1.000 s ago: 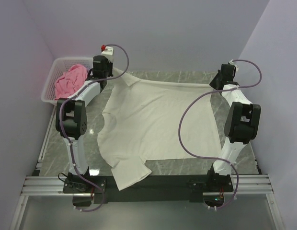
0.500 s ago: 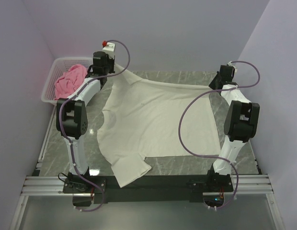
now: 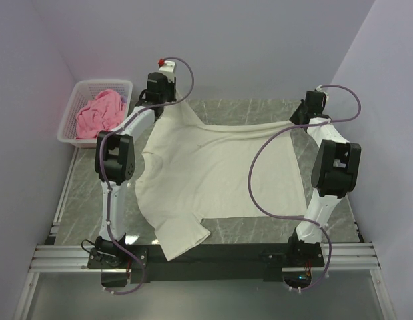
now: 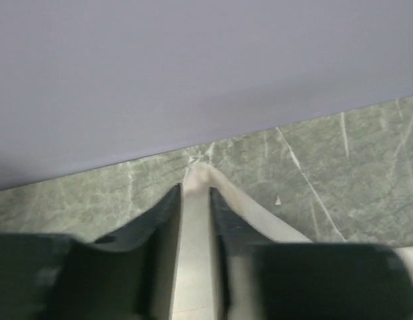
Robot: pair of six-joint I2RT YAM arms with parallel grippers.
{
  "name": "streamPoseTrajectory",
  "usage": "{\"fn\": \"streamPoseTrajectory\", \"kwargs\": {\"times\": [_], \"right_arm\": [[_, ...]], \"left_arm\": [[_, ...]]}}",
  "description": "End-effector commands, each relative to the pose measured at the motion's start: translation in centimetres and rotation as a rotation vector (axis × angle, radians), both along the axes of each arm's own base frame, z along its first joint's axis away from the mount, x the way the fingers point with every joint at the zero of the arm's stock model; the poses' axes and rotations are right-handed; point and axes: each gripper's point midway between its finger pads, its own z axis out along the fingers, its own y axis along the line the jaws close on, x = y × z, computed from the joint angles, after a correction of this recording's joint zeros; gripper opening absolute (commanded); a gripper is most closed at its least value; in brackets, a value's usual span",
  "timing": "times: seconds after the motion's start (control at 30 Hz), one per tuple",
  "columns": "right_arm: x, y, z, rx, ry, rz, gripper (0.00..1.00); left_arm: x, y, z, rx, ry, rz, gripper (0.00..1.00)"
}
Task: Fold and stack the t-shirts
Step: Flatten the tshirt out
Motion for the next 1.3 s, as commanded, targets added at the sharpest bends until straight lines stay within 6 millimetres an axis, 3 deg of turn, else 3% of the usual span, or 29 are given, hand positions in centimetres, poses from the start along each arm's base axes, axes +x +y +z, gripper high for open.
{"fn": "streamPoseTrajectory", "kwargs": {"times": [0.0, 0.03, 0.07, 0.13, 0.2, 0.37, 0.4, 0.67, 0.97, 1.27], "right_arm": [[0.8, -0.2, 0.9, 0.005, -0.032, -0.001, 0.00], [0.8, -0.2, 0.8, 0.007, -0.031, -0.001, 0.00], [0.8, -0.1, 0.7, 0.010, -0.028, -0.001, 0.00], [0.8, -0.1, 0.7, 0.012, -0.030, 0.003, 0.00], [0.8, 0.1, 0.6, 0.012, -0.025, 0.009, 0.00], [0.4, 0.1, 0.5, 0.004, -0.017, 0.016, 0.00], [0.4, 0.1, 0.4, 0.004, -0.014, 0.016, 0.00], [0.5, 0.2, 0.1, 0.010, -0.009, 0.022, 0.00], [0.7, 0.2, -0.8, 0.014, 0.009, 0.021, 0.00], [0.6, 0.6, -1.2, 0.027, 0.016, 0.037, 0.00]], "left_arm": [[0.8, 1.2, 3.1, -0.045, -0.063, 0.072, 0.35], [0.6, 1.8, 2.7, -0.050, -0.047, 0.097, 0.49], [0.5, 2.6, 2.8, -0.050, -0.044, 0.135, 0.55], [0.2, 4.3, 2.0, -0.079, -0.006, 0.195, 0.64], [-0.6, 5.4, 0.8, -0.101, 0.056, 0.221, 0.65], [-2.8, 8.0, -2.5, -0.126, 0.179, 0.268, 0.62], [-3.4, 8.4, -4.0, -0.108, 0.210, 0.273, 0.58], [-4.4, 8.6, -9.8, -0.018, 0.345, 0.224, 0.52], [-4.2, 8.2, -11.5, 0.014, 0.398, 0.184, 0.49], [-5.4, 7.8, -14.1, 0.025, 0.527, 0.162, 0.48]]}}
